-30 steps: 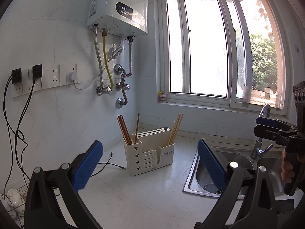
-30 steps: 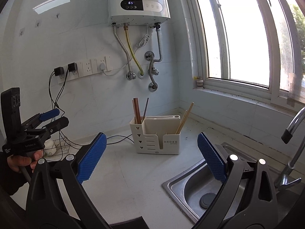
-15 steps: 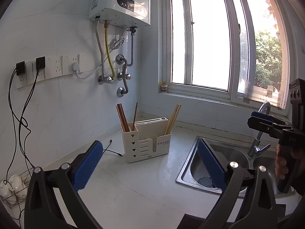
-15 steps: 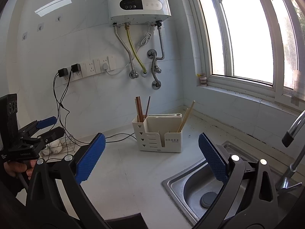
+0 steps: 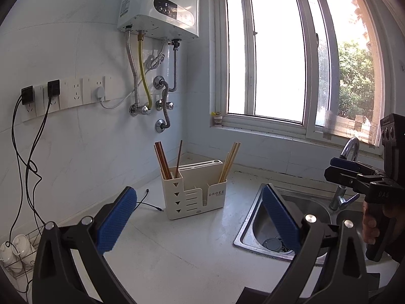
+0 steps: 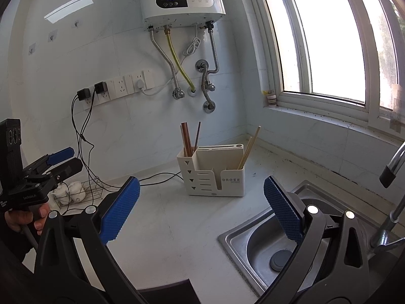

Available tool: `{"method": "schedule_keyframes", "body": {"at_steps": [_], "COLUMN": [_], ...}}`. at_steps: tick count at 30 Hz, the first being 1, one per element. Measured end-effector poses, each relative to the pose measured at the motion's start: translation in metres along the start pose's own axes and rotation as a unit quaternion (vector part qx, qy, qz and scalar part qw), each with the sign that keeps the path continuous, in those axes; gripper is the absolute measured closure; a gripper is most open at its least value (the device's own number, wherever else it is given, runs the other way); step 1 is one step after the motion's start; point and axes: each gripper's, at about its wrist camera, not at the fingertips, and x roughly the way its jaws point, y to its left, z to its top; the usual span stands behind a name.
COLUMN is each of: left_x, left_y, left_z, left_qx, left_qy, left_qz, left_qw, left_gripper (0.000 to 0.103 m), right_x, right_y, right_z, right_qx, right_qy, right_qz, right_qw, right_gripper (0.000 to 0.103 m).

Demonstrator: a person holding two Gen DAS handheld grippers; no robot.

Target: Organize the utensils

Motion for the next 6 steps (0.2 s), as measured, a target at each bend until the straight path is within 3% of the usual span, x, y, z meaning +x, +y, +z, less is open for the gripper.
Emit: {"method": "schedule_keyframes", "body": {"at_steps": [6], "left_x": [0.0021], "left_y": [0.0006], "left_z": [0.0013], "left_qx": [-0.003], "left_qy": [0.001], "left_qz": [0.001], "left_qw": [1.0000], "left_gripper": [0.005], "right_x": [-0.0015], "right_y": [0.0003], "right_z": [0.0016], "right_qx": [-0.004], "right_qy": [-0.002], "right_qz": [-0.006], "right_qw": [1.000], "right_gripper": [0.009]}}
